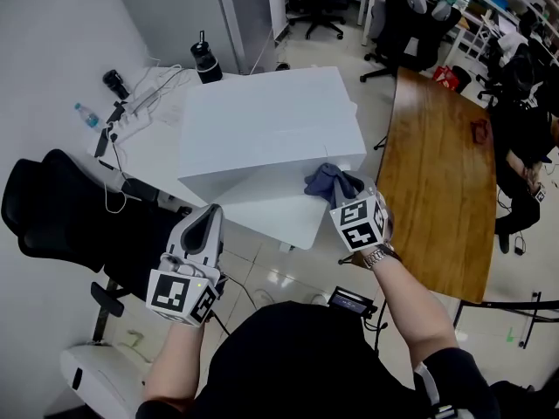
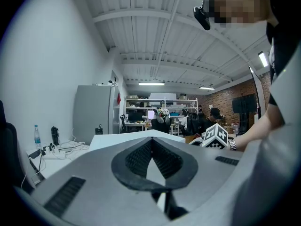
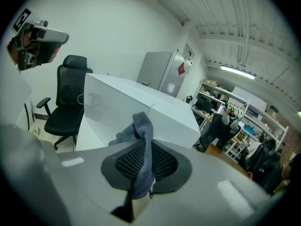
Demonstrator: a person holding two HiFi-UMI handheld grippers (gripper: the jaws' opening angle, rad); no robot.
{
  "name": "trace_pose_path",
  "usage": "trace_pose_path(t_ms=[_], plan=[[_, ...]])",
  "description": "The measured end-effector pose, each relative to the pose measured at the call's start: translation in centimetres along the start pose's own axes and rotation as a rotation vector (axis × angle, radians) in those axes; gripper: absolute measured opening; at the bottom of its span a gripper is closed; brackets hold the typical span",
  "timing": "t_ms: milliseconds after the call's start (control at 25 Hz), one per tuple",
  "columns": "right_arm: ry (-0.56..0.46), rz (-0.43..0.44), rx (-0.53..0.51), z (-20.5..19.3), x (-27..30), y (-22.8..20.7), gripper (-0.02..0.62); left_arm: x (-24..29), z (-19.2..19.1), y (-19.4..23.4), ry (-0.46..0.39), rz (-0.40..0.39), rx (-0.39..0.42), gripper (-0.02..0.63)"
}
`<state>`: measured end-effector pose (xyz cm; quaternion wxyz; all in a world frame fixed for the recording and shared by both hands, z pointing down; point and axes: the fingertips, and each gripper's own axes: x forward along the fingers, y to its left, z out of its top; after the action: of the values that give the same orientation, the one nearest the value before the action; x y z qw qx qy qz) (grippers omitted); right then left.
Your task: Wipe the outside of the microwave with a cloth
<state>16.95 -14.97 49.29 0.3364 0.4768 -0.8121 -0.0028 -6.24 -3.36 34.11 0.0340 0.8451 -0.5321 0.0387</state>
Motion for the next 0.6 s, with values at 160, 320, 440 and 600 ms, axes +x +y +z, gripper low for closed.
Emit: trace_pose_path(t_ms=[160,320,440,600], plan=[[0.001,0.001,-0.001,-0.8,-0.5,-1.4,0.035,0.4,-0.1,-1.4,0.006,0.005,-0.002,0.005],[-0.001,-0.004,-0.009,-1.5,-1.1,-2.9,0.035,0.5,-0.3,-2.7,0.012,0.012,-0.005,0.005],[-0.007,-0.007,-0.012,-1.8,-1.7,-4.0,0.035,0.6,-0.5,-3.8,0.014,0.016,-0.006,0.005],[-0.026,0.0,-0.012,-1.9,-2.7,-5.0,0.035,0.9,-1.0,-5.3,0.035,0.008,-0.013,0.005]])
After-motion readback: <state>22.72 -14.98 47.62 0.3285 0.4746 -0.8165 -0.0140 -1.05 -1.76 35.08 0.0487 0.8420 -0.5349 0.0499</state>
